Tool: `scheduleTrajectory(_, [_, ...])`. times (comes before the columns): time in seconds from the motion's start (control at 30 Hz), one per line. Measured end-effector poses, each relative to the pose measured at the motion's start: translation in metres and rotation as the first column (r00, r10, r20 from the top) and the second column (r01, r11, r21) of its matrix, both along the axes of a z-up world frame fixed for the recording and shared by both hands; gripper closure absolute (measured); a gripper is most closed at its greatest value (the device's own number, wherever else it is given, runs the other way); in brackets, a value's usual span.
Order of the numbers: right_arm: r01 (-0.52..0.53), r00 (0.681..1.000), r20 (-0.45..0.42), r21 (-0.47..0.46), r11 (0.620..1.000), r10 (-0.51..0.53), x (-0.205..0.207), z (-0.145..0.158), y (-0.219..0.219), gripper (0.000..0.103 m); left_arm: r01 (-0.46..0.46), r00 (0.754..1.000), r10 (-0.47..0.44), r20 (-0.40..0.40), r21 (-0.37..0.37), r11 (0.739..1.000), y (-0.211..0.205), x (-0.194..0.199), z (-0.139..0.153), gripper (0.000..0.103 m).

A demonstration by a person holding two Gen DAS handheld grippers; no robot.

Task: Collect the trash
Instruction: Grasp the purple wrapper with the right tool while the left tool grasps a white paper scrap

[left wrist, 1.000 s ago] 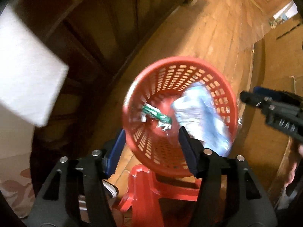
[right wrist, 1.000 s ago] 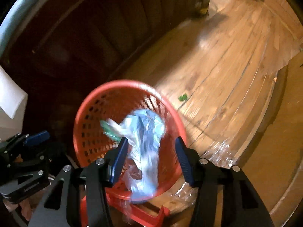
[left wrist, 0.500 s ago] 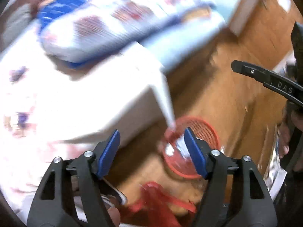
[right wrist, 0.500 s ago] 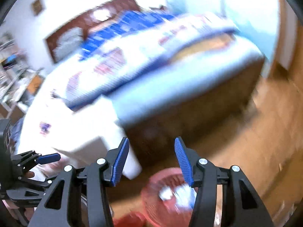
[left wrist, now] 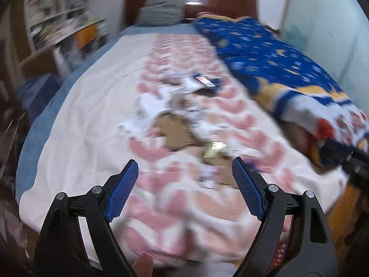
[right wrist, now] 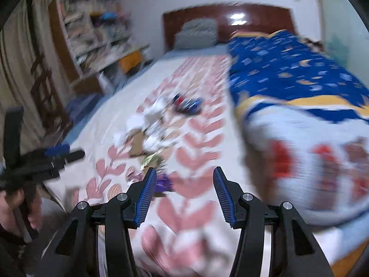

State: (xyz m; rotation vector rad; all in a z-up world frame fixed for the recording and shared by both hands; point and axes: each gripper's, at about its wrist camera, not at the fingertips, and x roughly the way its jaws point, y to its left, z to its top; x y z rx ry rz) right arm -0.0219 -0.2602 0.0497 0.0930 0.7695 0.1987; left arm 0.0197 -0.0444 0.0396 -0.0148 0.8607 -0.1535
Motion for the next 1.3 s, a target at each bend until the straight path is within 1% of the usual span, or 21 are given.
scheduleTrajectory(0.03, [-0.026, 0.999, -0.029, -0.008, 1.0, 0.026, 0.013, -0.016, 0.016, 0.052, -0.023, 1.0, 0.023, -0.006, -0.011, 1.0, 0.013, 0.003, -0.007, 0.02])
scheduleTrajectory(0.1, [-0.061, 0.995, -0.081, 0.005, 0.998, 0.061, 0.025, -0.045, 0.036, 0.054, -0.057, 0.998, 0.056, -0.019, -0.023, 0.998, 0.029, 0.007, -0.023, 0.02])
scheduleTrajectory(0.17, [-0.064, 0.99, -0.127, -0.013, 0.998, 0.062, 0.036, -0.072, 0.046, 0.054, -0.066, 0.997, 0.067, -0.029, 0.012, 0.998, 0.033, 0.011, -0.033, 0.02])
scheduleTrajectory(0.2, [-0.056, 0.987, -0.151, -0.001, 0.998, 0.055, 0.041, -0.081, 0.05, 0.054, -0.063, 0.997, 0.064, -0.031, 0.039, 0.997, 0.032, 0.012, -0.037, 0.02])
scheduleTrajectory(0.23, [-0.05, 0.986, -0.158, 0.016, 0.999, 0.052, 0.044, -0.088, 0.046, 0.054, -0.056, 0.998, 0.057, -0.033, 0.042, 0.998, 0.033, 0.012, -0.039, 0.02])
scheduleTrajectory(0.27, [-0.041, 0.985, -0.167, 0.033, 0.999, 0.046, 0.044, -0.094, 0.042, 0.054, -0.051, 0.998, 0.053, -0.037, 0.033, 0.998, 0.036, 0.011, -0.042, 0.02])
scheduleTrajectory(0.37, [-0.021, 0.979, -0.198, 0.095, 0.995, 0.04, 0.054, -0.111, 0.04, 0.06, -0.03, 0.998, 0.028, -0.062, -0.033, 0.999, 0.037, 0.013, -0.046, 0.02])
scheduleTrajectory(0.4, [-0.013, 0.977, -0.21, 0.114, 0.993, 0.037, 0.056, -0.115, 0.039, 0.064, -0.025, 0.997, 0.022, -0.069, -0.05, 0.998, 0.035, 0.014, -0.048, 0.02])
scheduleTrajectory(0.47, [0.001, 0.972, -0.235, 0.116, 0.993, 0.026, 0.061, -0.126, 0.039, 0.068, -0.016, 0.997, 0.01, -0.08, -0.066, 0.998, 0.032, 0.014, -0.051, 0.02])
scheduleTrajectory(0.5, [0.006, 0.972, -0.234, 0.13, 0.992, 0.025, 0.063, -0.128, 0.038, 0.069, -0.008, 0.996, 0.001, -0.086, -0.076, 0.997, 0.03, 0.016, -0.054, 0.02])
scheduleTrajectory(0.57, [0.005, 0.972, -0.234, 0.142, 0.99, 0.029, 0.066, -0.13, 0.038, 0.074, 0.011, 0.995, -0.02, -0.097, -0.092, 0.996, 0.024, 0.017, -0.057, 0.02])
scheduleTrajectory(0.7, [0.014, 0.977, -0.211, 0.162, 0.987, 0.02, 0.063, -0.123, 0.032, 0.076, 0.062, 0.989, -0.076, -0.124, -0.117, 0.991, 0.006, 0.025, -0.066, 0.02])
scheduleTrajectory(0.73, [0.019, 0.981, -0.194, 0.164, 0.986, 0.013, 0.06, -0.115, 0.028, 0.076, 0.075, 0.987, -0.09, -0.132, -0.115, 0.991, 0.001, 0.027, -0.067, 0.02])
scheduleTrajectory(0.83, [0.031, 0.986, -0.169, 0.176, 0.984, -0.001, 0.053, -0.1, 0.018, 0.076, 0.132, 0.975, -0.146, -0.168, -0.089, 0.987, -0.016, 0.034, -0.075, 0.02])
scheduleTrajectory(0.97, [0.045, 0.991, -0.135, 0.182, 0.982, -0.02, 0.039, -0.08, 0.001, 0.076, 0.195, 0.959, -0.209, -0.189, -0.094, 0.976, -0.032, 0.041, -0.081, 0.02])
scheduleTrajectory(1.07, [0.059, 0.991, -0.132, 0.185, 0.981, -0.034, 0.031, -0.074, -0.01, 0.076, 0.231, 0.95, -0.247, -0.192, -0.104, 0.967, -0.044, 0.05, -0.086, 0.02])
scheduleTrajectory(1.17, [0.074, 0.989, -0.139, 0.192, 0.979, -0.048, 0.025, -0.075, -0.02, 0.076, 0.257, 0.933, -0.269, -0.241, -0.08, 0.963, -0.057, 0.058, -0.098, 0.021])
scheduleTrajectory(1.2, [0.078, 0.989, -0.14, 0.193, 0.978, -0.052, 0.024, -0.076, -0.023, 0.076, 0.263, 0.925, -0.273, -0.265, -0.071, 0.962, -0.06, 0.06, -0.103, 0.028])
scheduleTrajectory(1.23, [0.084, 0.988, -0.143, 0.193, 0.978, -0.056, 0.022, -0.077, -0.026, 0.076, 0.263, 0.92, -0.271, -0.281, -0.067, 0.962, -0.062, 0.062, -0.106, 0.039])
scheduleTrajectory(1.27, [0.086, 0.988, -0.145, 0.194, 0.977, -0.058, 0.021, -0.079, -0.028, 0.076, 0.257, 0.919, -0.263, -0.293, -0.061, 0.964, -0.062, 0.063, -0.107, 0.044])
scheduleTrajectory(1.3, [0.091, 0.987, -0.148, 0.194, 0.977, -0.063, 0.02, -0.08, -0.031, 0.076, 0.241, 0.92, -0.245, -0.305, -0.052, 0.969, -0.061, 0.064, -0.11, 0.054])
